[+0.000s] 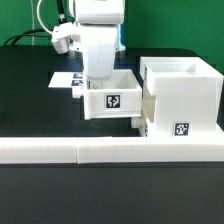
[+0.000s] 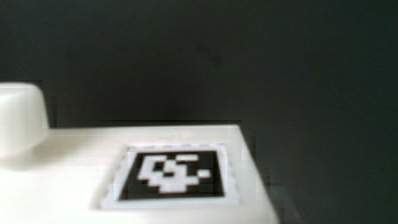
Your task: Assemble drawer
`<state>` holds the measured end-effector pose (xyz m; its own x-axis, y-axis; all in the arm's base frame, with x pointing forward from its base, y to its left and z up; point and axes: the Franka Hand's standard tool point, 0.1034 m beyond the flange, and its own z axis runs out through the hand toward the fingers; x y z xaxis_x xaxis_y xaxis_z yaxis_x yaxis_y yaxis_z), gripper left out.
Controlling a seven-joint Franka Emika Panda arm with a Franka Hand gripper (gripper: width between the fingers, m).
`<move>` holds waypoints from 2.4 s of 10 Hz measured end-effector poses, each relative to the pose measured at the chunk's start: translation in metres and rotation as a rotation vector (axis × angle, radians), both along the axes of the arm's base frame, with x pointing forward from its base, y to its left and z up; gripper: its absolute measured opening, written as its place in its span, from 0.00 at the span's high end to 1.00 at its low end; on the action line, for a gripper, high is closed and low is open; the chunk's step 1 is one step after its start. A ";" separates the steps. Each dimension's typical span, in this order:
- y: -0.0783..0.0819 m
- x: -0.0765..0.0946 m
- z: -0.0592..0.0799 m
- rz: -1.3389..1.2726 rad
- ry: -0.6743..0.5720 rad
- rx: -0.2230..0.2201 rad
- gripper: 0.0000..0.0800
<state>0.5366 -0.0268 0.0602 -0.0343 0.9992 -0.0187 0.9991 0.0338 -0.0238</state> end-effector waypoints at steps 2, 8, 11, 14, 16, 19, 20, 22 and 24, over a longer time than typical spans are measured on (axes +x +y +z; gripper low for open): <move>0.001 0.000 -0.001 0.000 0.003 0.001 0.95; 0.007 0.013 -0.006 0.026 -0.004 -0.001 0.95; 0.008 0.013 -0.006 0.029 -0.003 -0.001 0.95; 0.008 0.016 0.000 0.024 -0.008 -0.003 0.95; 0.009 0.016 0.000 0.002 -0.009 -0.003 0.95; 0.009 0.015 -0.001 0.001 -0.006 -0.003 0.95; 0.012 0.017 -0.001 0.003 -0.008 -0.002 0.95; 0.015 0.019 -0.001 0.004 -0.005 0.000 0.95; 0.017 0.019 -0.003 -0.009 -0.013 0.003 0.95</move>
Offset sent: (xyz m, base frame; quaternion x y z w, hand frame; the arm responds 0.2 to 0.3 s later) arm 0.0178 0.0094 -0.0039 0.0065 0.0089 0.0001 0.9999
